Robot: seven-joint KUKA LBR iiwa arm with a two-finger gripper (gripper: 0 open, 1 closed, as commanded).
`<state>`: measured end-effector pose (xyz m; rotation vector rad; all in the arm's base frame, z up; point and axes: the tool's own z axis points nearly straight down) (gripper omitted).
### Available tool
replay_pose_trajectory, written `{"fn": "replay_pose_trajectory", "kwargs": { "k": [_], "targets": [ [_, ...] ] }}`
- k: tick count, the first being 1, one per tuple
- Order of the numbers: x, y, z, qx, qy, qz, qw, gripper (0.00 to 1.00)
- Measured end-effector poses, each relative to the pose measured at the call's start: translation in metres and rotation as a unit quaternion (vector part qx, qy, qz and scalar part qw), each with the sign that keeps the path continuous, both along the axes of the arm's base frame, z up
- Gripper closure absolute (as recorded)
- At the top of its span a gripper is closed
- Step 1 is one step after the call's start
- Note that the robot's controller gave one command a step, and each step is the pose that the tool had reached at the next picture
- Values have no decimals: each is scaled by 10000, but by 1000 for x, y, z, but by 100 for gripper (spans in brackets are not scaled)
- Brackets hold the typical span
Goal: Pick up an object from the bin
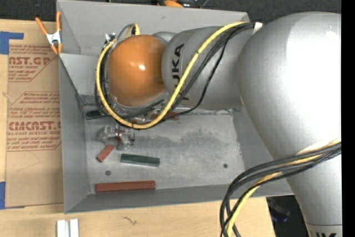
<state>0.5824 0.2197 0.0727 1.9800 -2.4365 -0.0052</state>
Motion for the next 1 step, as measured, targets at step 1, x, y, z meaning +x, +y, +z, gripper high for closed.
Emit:
{"fn": "replay_pose_trajectory", "kwargs": {
  "k": [1],
  "targets": [
    [-18, -39, 1, 19, -23, 11, 10000, 100]
  ]
}}
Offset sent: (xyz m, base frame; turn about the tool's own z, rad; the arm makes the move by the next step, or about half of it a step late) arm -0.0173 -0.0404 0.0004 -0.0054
